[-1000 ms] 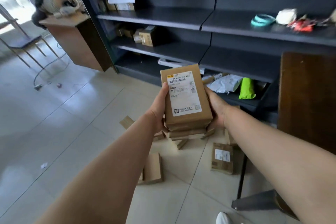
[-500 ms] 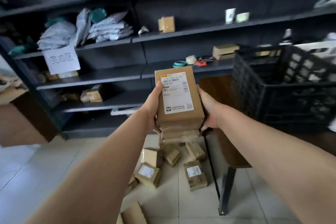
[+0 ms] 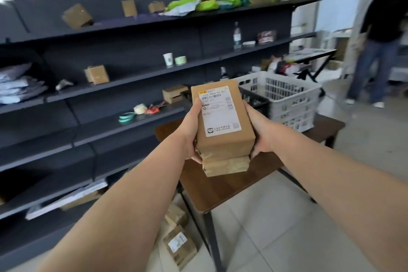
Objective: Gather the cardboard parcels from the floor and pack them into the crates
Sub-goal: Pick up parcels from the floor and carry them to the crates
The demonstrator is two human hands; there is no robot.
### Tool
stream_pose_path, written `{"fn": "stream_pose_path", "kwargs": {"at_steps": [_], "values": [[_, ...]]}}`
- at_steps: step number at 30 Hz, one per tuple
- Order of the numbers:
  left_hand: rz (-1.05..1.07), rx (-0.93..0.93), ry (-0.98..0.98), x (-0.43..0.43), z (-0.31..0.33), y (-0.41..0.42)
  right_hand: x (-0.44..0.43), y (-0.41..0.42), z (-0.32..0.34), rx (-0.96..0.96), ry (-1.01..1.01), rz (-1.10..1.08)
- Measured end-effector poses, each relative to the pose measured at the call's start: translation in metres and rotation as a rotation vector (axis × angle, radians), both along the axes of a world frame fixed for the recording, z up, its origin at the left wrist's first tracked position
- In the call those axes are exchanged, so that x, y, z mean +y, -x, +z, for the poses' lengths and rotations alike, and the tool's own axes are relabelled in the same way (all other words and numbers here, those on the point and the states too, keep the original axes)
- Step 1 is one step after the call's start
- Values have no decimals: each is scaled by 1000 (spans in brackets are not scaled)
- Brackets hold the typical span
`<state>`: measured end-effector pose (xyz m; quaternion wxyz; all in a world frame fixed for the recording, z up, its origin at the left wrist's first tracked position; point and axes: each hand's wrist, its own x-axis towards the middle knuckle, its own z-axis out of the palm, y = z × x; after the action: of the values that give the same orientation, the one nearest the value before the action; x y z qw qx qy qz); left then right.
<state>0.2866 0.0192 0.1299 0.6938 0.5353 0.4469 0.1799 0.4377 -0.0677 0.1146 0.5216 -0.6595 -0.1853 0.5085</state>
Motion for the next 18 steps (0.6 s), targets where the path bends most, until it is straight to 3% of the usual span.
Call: {"fn": "stream_pose_path", "kwargs": {"at_steps": [7, 18], "values": [[-121, 2, -3, -12, 2, -107, -27, -93, 1, -7, 29, -145], [-149, -17, -42, 19, 27, -306, -7, -286, 21, -26, 7, -171]]}}
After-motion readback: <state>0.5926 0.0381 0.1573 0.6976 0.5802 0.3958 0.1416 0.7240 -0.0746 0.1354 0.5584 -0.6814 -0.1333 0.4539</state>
